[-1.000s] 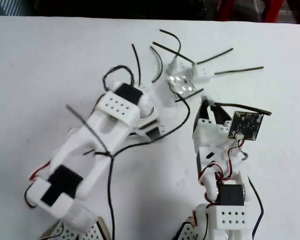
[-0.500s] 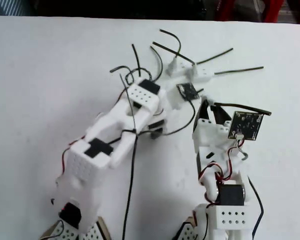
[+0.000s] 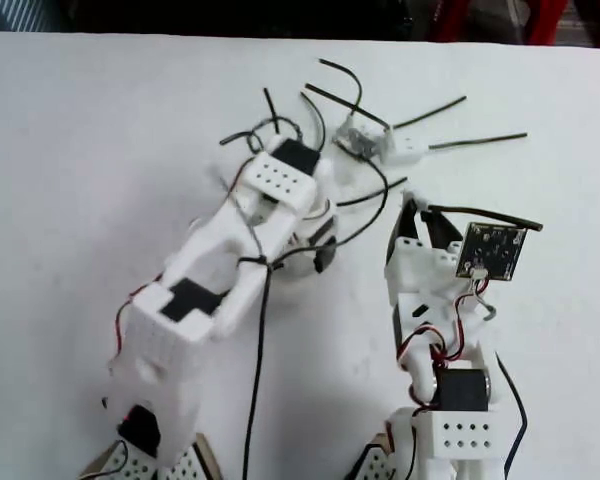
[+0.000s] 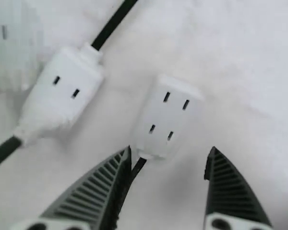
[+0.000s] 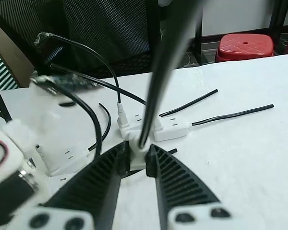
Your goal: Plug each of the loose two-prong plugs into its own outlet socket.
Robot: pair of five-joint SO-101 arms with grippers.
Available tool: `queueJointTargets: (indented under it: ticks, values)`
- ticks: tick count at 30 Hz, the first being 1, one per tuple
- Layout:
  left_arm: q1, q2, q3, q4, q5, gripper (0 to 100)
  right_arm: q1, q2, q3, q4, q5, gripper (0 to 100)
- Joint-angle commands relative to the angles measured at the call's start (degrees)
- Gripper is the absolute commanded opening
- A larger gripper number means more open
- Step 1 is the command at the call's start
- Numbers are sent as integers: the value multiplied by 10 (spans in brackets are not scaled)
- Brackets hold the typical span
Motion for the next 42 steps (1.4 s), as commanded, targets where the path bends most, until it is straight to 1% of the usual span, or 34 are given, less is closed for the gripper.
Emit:
queueJointTargets:
  ticks: [1,4,6,8,12,14,17,21,25,29,33,35,38,40,42]
  values:
    - [-13,-106,-22,26,7,252,1,-2,-10,7,6,17]
    - [-36,-166,-21,51,7,252,-20,1,-23,38,13,17]
    - [-59,-198,-20,67,7,250,-53,23,-37,65,28,17]
    - [-89,-225,-18,78,7,227,-91,60,-48,76,32,17]
    - [-146,-289,42,62,-10,219,-136,151,-84,74,34,17]
    - [-169,-333,100,37,-27,218,-149,194,-109,74,35,17]
    - [-196,-415,218,-17,-35,218,-167,253,-136,72,36,17]
    - [-245,-548,413,-125,-35,218,-177,327,-142,32,67,17]
    - [-300,-671,602,-233,-35,219,-176,382,-174,27,68,17]
    - [-345,-763,753,-312,-38,219,-177,424,-201,27,71,17]
    - [-379,-815,849,-363,-96,219,-177,455,-214,23,72,17]
    - [-394,-825,882,-382,-98,219,-177,467,-214,22,73,17]
    - [-413,-828,925,-420,-98,219,-177,483,-213,7,106,17]
    - [-416,-828,948,-442,-99,219,-177,495,-210,-14,110,17]
    - [-416,-830,956,-447,-99,219,-177,509,-210,-25,110,17]
